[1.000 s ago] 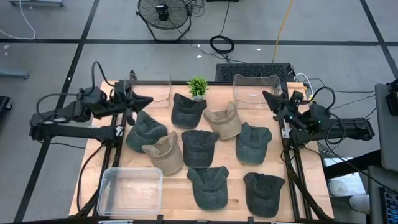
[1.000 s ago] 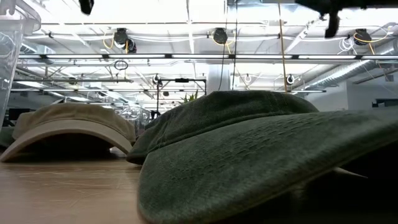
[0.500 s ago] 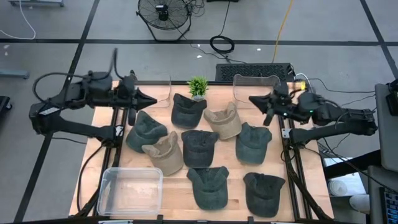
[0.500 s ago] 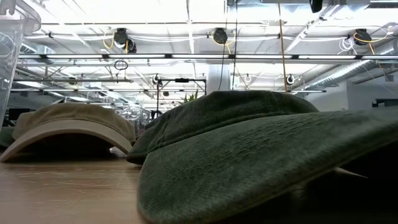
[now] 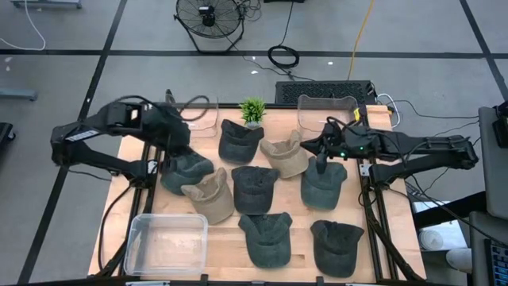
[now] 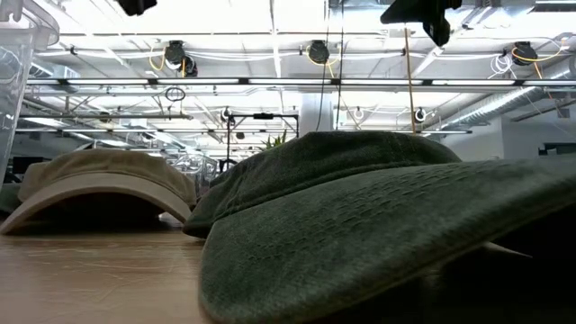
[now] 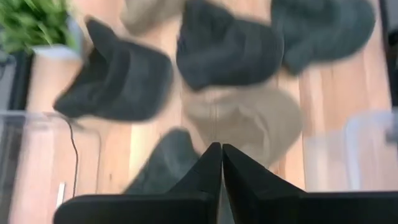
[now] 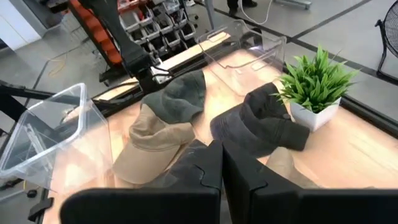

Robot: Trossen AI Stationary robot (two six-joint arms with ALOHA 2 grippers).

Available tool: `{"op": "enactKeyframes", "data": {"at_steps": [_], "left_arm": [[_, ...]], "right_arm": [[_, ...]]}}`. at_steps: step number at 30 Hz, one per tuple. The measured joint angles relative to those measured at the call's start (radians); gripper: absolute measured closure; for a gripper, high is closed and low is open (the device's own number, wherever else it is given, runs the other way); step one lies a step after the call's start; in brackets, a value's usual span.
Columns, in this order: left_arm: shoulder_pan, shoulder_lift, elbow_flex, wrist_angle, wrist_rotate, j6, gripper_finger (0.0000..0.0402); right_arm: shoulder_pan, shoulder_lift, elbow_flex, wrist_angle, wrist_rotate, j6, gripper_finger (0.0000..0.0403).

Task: Pick & Place hat
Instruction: Put the top left green cap into the right transparent bin

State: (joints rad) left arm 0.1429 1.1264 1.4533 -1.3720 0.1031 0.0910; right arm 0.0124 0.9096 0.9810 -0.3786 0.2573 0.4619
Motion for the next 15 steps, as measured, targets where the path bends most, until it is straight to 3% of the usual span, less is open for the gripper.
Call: {"op": "enactKeyframes", "data": {"at_steps": [5, 15], "left_arm": [[0.0, 0.05, -0.036, -0.07, 0.002, 0.038, 0.0351], [0.0, 0.078, -0.249, -0.08, 0.001, 0.086, 0.0206]], "right_arm": [[-0.001, -0.002, -0.02, 0.006, 0.001, 0.004, 0.0403], [-0.001, -0.002, -0.02, 0.008, 0.002, 0.023, 0.0403]]}}
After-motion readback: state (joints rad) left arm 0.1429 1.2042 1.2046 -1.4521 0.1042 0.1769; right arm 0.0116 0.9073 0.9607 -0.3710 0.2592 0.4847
